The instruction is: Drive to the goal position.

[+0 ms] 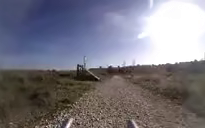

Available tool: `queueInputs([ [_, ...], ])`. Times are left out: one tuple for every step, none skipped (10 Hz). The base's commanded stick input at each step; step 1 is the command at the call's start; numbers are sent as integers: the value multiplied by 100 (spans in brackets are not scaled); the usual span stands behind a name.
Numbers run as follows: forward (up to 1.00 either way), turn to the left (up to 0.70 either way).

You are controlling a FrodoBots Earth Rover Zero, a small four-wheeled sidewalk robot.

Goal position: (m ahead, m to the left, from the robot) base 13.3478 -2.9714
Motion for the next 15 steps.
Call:
queueInputs([
  [50,0],
  [50,0],
  [50,-13],
  [50,-32],
  [50,-35],
  [50,0],
  [50,0],
  [50,0],
  [50,0],
  [50,0],
  [50,0],
  [50,0],
  [50,0],
  [50,0],
  [50,0],
])
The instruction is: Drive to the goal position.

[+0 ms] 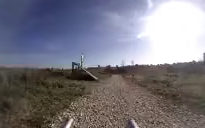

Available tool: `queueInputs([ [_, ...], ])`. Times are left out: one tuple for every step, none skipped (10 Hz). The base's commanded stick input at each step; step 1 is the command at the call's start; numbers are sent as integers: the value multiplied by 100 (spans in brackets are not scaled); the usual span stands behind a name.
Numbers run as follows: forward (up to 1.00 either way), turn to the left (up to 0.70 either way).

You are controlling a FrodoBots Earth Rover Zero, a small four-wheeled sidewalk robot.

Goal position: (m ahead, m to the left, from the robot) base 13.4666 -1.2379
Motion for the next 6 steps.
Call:
queueInputs([
  [50,0],
  [50,-12],
  [50,-31],
  [50,-33],
  [50,-7],
  [50,-1],
])
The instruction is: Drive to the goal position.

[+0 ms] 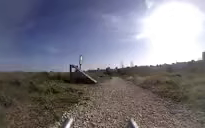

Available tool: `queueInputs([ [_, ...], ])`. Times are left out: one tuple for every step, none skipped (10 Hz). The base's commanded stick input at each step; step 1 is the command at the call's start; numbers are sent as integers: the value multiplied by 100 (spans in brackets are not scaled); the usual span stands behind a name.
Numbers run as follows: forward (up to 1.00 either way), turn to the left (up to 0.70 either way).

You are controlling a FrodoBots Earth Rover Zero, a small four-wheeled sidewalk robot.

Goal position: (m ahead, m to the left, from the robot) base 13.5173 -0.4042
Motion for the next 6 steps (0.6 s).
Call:
queueInputs([
  [50,0],
  [50,0],
  [50,0],
  [50,0],
  [50,0],
  [50,0],
])
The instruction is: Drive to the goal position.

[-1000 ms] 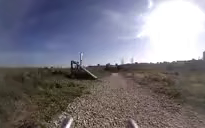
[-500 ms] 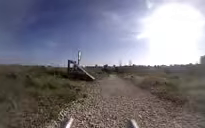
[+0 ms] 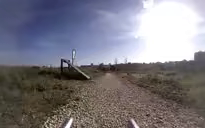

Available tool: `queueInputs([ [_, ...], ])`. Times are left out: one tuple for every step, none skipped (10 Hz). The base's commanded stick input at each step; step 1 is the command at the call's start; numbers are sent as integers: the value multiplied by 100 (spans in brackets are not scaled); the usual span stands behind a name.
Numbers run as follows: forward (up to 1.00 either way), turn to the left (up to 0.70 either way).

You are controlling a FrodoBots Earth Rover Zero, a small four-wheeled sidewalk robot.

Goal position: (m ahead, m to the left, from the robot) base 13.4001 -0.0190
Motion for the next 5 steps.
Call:
queueInputs([
  [50,0],
  [50,0],
  [50,0],
  [50,0],
  [50,0],
])
